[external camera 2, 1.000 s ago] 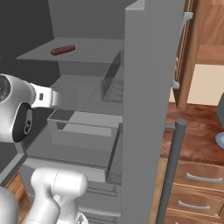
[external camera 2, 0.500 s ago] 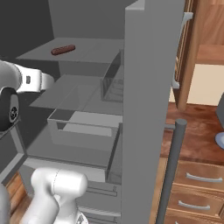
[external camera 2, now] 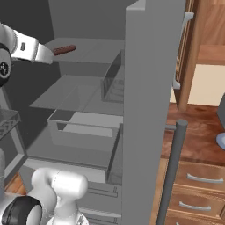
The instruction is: Move the hot dog bun to the plate on the dining table and place the condiment next to that plate. Then navigate to the fridge and take the sausage and place it on the plate as well.
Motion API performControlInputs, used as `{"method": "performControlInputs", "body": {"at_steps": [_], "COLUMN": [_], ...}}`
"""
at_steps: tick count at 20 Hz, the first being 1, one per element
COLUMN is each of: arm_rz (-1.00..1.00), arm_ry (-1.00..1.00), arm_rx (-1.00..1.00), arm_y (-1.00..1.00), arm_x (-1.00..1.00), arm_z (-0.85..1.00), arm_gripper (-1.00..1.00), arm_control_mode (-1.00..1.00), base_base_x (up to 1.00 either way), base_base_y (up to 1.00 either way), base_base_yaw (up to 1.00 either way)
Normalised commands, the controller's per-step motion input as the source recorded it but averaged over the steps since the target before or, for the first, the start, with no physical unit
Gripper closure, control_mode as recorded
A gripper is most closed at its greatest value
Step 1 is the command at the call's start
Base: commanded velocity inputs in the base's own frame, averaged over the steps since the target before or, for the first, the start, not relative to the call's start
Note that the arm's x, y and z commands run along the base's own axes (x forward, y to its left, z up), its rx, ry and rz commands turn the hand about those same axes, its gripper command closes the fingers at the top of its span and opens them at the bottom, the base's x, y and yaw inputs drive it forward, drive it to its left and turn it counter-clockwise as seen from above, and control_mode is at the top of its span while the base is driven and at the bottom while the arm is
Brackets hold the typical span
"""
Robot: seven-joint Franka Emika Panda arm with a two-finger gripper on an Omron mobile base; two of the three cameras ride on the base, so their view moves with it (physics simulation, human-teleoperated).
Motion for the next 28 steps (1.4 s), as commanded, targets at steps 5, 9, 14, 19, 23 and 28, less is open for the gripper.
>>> {"method": "performControlInputs", "body": {"at_steps": [5,9,14,19,23,28], "arm_rz": [-0.06,0.00,0.00,0.00,0.00,0.00], "arm_ry": [0.10,0.17,0.03,0.00,0.01,0.05], "arm_rx": [0.16,0.17,0.01,-0.05,-0.12,-0.15], "arm_y": [0.09,0.33,0.55,0.23,0.00,0.00], "arm_x": [1.00,1.00,0.96,0.88,0.88,0.76], "arm_z": [-0.14,-0.40,-0.32,-0.01,-0.01,-0.03], "arm_gripper": [-1.00,-1.00,-1.00,-1.00,-1.00,-1.00], "arm_control_mode": [-1.00,-1.00,-1.00,-1.00,-1.00,-1.00], "base_base_x": [0.00,0.00,0.00,0.00,0.00,0.00], "base_base_y": [0.00,0.00,0.00,0.00,0.00,0.00], "base_base_yaw": [0.00,0.00,0.00,0.00,0.00,0.00]}}
